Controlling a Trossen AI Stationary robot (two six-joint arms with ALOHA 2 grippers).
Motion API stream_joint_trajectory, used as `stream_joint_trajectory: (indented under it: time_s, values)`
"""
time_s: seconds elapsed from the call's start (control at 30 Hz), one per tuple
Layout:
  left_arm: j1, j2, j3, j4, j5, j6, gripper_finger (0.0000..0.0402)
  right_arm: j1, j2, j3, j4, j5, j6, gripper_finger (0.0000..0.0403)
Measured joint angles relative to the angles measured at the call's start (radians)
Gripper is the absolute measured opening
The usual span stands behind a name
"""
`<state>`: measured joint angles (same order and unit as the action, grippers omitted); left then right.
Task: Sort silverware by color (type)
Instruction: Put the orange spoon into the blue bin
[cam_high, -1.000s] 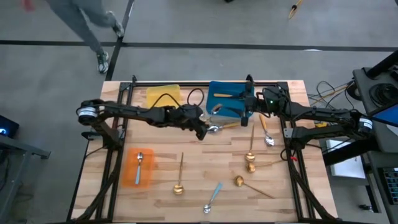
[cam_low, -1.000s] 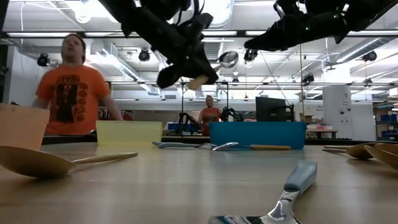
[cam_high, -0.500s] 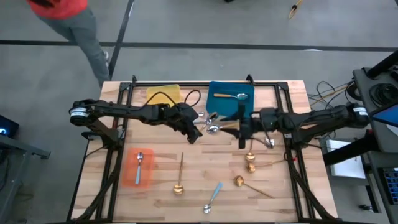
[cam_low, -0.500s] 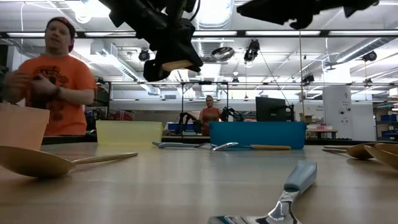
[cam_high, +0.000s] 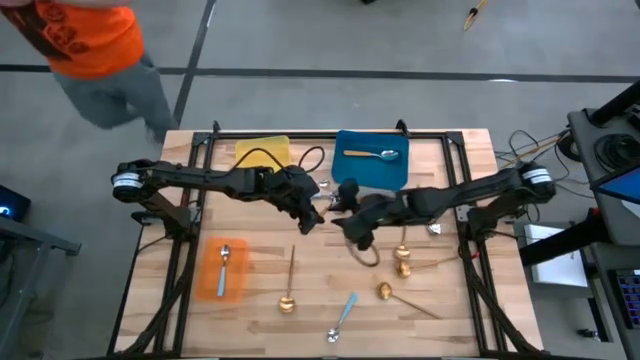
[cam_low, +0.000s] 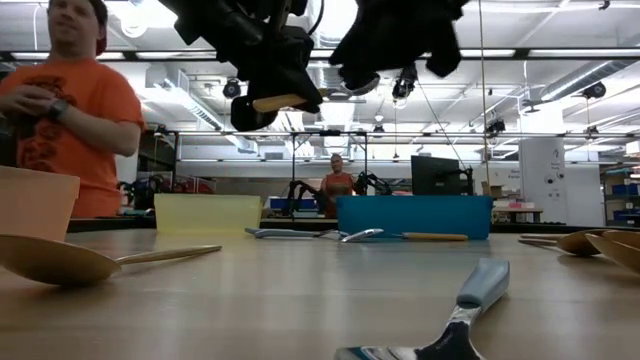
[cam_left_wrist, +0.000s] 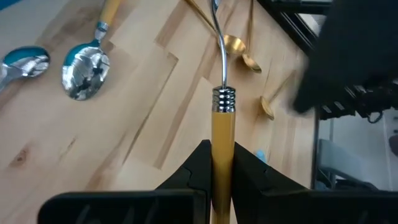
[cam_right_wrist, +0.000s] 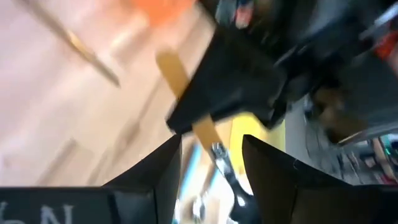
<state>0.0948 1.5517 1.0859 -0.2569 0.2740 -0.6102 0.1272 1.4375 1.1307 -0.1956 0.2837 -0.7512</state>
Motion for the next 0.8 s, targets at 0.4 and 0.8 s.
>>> stream_joint_trajectory:
  time_s: [0.4, 0.8]
  values:
    - [-0.004, 0.0, 0.0, -0.006, 0.022, 0.022, 0.0016, 0.0, 0.227, 0.296, -0.351, 0.221, -0.009, 0.0148]
    - [-0.005, 0.0, 0.0, 0.001, 0.024, 0.054, 0.0019, 0.0, 0.237, 0.336, -0.407, 0.212, -0.026, 0.0063]
